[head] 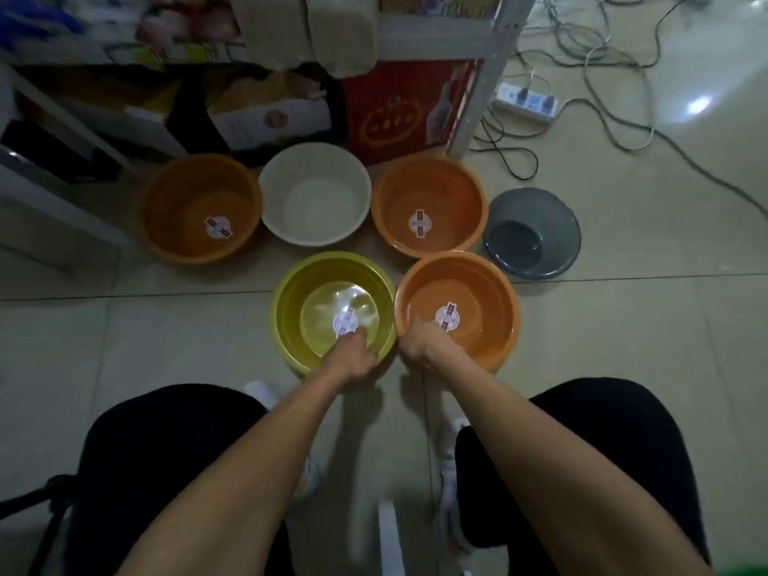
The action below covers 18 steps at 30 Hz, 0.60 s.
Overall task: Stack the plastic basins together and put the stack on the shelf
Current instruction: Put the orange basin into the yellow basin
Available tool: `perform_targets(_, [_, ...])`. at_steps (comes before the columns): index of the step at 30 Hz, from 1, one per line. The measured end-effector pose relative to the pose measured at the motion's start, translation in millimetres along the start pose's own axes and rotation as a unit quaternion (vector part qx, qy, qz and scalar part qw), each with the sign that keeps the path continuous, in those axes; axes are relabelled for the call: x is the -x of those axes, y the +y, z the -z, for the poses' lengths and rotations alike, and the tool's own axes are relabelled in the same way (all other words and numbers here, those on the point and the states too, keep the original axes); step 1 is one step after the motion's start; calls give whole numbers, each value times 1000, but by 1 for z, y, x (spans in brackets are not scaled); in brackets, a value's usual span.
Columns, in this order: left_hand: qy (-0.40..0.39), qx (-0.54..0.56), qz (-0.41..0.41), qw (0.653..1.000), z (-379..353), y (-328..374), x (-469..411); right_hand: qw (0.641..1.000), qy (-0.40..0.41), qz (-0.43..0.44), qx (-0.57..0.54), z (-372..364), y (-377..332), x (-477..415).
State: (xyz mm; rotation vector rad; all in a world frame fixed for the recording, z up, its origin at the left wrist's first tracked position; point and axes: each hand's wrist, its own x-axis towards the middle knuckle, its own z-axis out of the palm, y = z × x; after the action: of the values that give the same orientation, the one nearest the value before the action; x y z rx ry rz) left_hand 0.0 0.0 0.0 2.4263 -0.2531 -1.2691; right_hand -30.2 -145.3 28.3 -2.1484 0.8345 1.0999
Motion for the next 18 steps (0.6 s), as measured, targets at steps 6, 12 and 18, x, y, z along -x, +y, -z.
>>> perform_targets(6, [1, 150, 9, 989, -22, 29, -51, 968, 70, -191, -147, -19, 56, -57])
perform_targets(12, [20, 202, 44, 978, -41, 34, -84, 822, 36, -336, -459, -49, 101, -94])
perform_targets(18, [16, 221, 51, 974, -48, 25, -85, 632, 96, -330, -694, -79, 115, -103])
